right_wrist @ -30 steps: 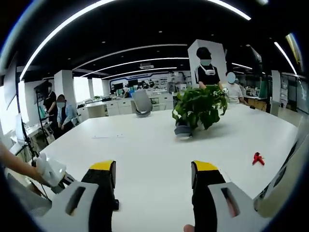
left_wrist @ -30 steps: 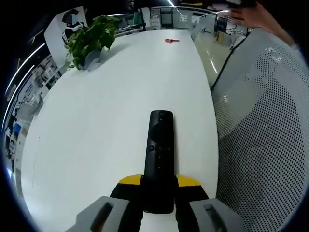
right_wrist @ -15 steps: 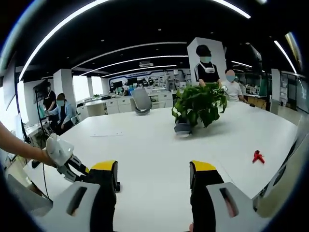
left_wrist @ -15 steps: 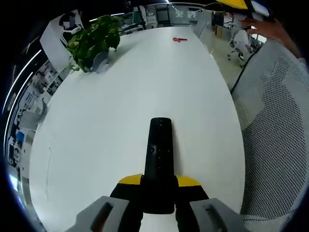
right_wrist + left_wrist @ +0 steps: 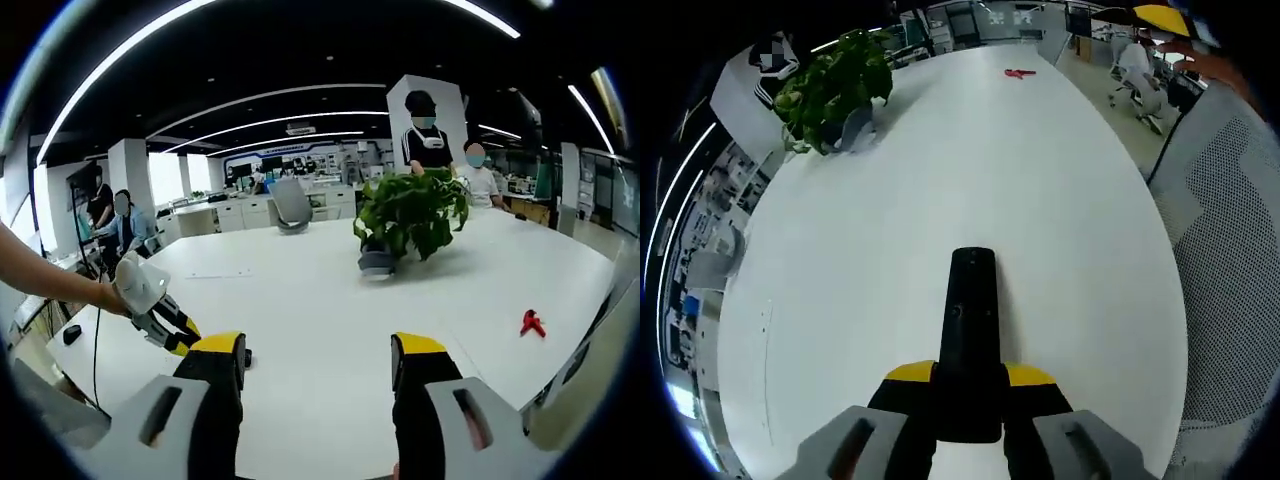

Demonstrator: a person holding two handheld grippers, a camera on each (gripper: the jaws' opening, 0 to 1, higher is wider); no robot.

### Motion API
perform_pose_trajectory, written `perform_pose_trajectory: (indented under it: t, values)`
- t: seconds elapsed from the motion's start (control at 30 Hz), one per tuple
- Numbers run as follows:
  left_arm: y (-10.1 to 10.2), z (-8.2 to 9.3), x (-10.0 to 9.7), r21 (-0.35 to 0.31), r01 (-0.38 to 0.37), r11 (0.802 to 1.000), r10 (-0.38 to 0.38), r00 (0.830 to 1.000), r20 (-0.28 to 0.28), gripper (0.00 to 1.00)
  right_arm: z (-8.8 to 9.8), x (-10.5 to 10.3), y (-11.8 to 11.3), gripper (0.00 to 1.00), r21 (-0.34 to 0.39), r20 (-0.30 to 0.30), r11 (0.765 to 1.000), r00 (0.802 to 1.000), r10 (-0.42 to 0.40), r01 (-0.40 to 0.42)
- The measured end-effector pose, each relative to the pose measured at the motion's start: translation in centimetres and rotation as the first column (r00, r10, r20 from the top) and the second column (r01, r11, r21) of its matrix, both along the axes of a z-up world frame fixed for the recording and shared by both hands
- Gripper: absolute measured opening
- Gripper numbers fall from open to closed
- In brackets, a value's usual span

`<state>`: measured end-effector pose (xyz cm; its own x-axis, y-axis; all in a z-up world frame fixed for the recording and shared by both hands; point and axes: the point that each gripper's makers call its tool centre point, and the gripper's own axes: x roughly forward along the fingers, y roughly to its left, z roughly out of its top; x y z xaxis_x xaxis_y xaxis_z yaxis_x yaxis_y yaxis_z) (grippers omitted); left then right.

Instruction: Press the specified remote control buttons in sequence, fully releasing each button before pressing the next.

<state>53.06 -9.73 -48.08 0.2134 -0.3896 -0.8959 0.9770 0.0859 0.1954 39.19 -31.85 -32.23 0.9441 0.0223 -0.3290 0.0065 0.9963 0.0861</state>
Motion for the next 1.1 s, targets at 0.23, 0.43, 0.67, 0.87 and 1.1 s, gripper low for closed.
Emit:
perform_pose_trajectory:
  t: [0.23,0.43,0.67,0.87,1.1]
  values:
    - [0.1,-0.1,2.9,0.023,0.010,1.000,-0.010,1.000,0.021,0.23,-0.3,0.1,-0.2,0.61,-0.012,-0.011,1.000,1.000,-0.003,0.003]
    - [0.3,-0.3,5.8,0.030,0.011,0.999,-0.011,0.999,0.030,0.23,-0.5,0.0,-0.4,0.60,-0.024,-0.023,1.000,1.000,-0.013,0.012]
    - [0.3,-1.0,8.7,0.044,0.026,0.999,-0.028,0.999,0.044,0.23,-0.9,0.1,-0.4,0.60,-0.036,-0.044,0.999,0.999,-0.014,0.013]
    - [0.5,-2.2,10.2,0.062,0.037,0.997,-0.039,0.999,0.038,0.23,-1.2,0.1,-0.3,0.59,-0.048,-0.064,0.999,0.998,-0.010,0.007]
    - [0.5,-3.2,10.9,0.058,0.048,0.997,-0.050,0.998,0.030,0.24,-1.3,0.1,-0.2,0.59,-0.046,-0.079,0.999,0.997,-0.014,0.010]
